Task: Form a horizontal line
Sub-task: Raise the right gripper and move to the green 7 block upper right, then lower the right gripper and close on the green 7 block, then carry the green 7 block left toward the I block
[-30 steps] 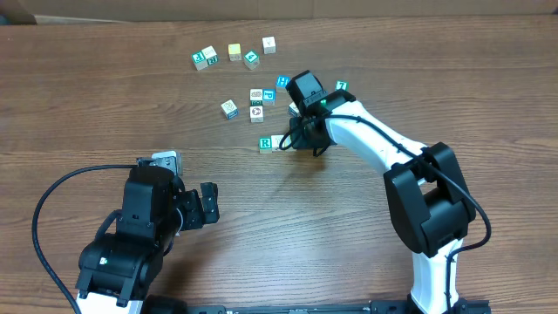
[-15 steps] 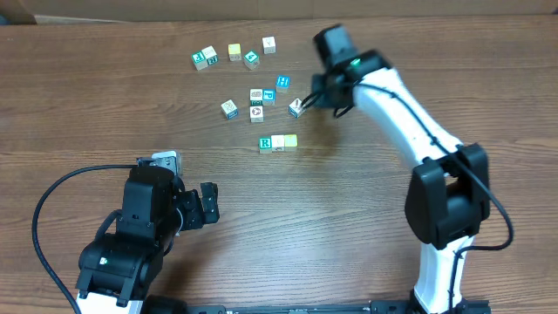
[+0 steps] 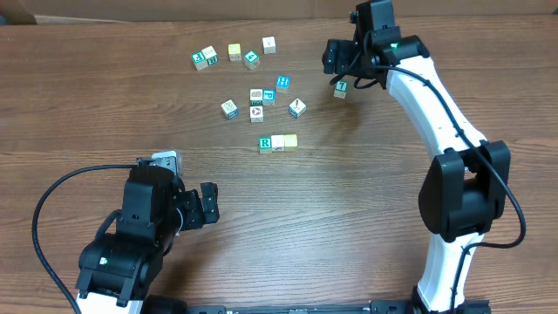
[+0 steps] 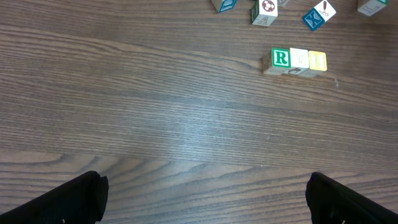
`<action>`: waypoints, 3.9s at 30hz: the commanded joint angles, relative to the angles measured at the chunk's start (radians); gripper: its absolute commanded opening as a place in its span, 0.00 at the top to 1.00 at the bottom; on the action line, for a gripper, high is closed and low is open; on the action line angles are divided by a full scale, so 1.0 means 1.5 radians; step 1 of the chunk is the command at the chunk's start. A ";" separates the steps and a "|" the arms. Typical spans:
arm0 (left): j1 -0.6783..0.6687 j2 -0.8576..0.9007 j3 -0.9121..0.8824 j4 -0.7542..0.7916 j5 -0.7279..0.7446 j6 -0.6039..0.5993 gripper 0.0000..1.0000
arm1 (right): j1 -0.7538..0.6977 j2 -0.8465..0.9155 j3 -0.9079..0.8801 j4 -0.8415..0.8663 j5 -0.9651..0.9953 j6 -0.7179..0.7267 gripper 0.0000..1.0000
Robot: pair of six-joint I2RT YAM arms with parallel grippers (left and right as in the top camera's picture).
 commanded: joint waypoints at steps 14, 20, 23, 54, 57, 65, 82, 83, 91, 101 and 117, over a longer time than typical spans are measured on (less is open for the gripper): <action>0.004 -0.003 -0.004 0.000 0.005 -0.007 0.00 | -0.011 0.131 0.008 0.020 0.036 0.005 0.28; 0.004 -0.003 -0.004 0.000 0.005 -0.007 0.01 | -0.011 0.134 0.008 0.030 0.043 0.005 0.37; 0.004 -0.003 -0.004 0.000 0.005 -0.007 0.00 | -0.011 0.135 0.008 0.032 0.043 0.005 0.37; 0.004 -0.003 -0.004 0.000 0.005 -0.007 0.01 | -0.011 0.156 0.008 0.046 0.044 0.005 0.58; 0.004 -0.003 -0.004 0.000 0.005 -0.007 0.00 | -0.011 0.156 0.008 0.046 0.044 0.005 0.60; 0.004 -0.003 -0.004 0.000 0.005 -0.007 0.00 | -0.011 0.156 0.008 0.044 0.043 0.004 0.65; 0.004 -0.003 -0.004 0.000 0.005 -0.007 0.00 | -0.011 0.170 0.008 0.044 0.044 0.002 0.68; 0.004 -0.003 -0.004 0.000 0.005 -0.007 0.00 | -0.011 0.170 0.008 0.044 0.044 0.002 0.68; 0.004 -0.003 -0.004 0.000 0.005 -0.007 0.00 | -0.011 0.170 0.008 0.033 0.044 0.002 0.75; 0.004 -0.003 -0.004 0.000 0.005 -0.007 0.00 | -0.010 0.170 0.142 -0.137 0.043 0.002 0.89; 0.004 -0.003 -0.004 0.000 0.005 -0.007 0.00 | 0.086 0.083 0.298 -0.487 0.080 0.090 0.96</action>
